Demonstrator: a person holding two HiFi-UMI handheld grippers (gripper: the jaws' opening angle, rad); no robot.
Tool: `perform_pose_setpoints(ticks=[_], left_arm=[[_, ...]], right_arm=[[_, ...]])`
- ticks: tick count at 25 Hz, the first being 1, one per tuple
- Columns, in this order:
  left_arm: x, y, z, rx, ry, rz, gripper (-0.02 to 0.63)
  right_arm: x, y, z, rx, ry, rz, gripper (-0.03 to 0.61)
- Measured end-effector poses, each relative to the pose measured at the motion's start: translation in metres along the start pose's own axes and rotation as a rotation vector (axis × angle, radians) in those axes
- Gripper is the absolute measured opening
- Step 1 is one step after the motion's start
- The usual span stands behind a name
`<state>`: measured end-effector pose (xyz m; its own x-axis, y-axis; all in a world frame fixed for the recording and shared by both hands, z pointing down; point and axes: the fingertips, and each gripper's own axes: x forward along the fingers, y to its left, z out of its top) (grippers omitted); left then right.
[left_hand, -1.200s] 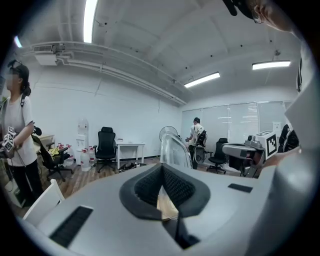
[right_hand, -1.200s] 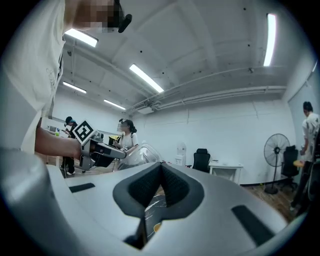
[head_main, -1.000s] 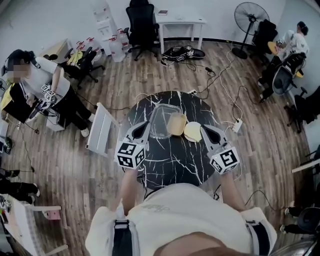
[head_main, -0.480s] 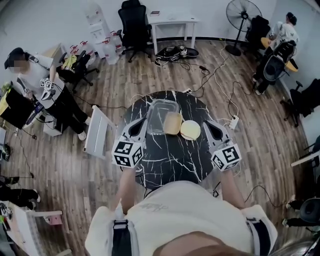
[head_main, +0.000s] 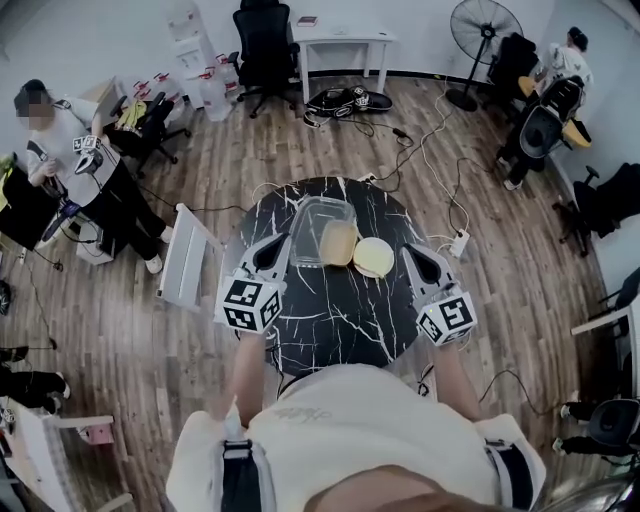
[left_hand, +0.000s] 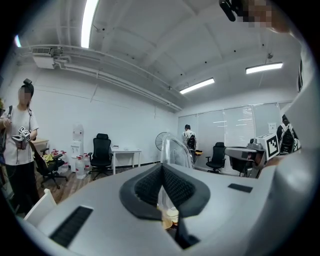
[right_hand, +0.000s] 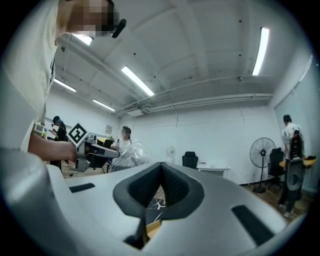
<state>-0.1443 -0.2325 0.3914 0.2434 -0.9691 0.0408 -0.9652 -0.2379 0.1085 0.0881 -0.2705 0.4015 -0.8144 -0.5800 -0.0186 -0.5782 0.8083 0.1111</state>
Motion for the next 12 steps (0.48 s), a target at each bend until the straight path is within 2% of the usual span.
perform_pose_setpoints(ticks=[12], left_arm=[[-0.003,-0.002,-0.021,-0.039,0.032,0.002,0.018]], right_arm=[[-0.002,-0.001,-0.004,0.010,0.010,-0.009,0.006]])
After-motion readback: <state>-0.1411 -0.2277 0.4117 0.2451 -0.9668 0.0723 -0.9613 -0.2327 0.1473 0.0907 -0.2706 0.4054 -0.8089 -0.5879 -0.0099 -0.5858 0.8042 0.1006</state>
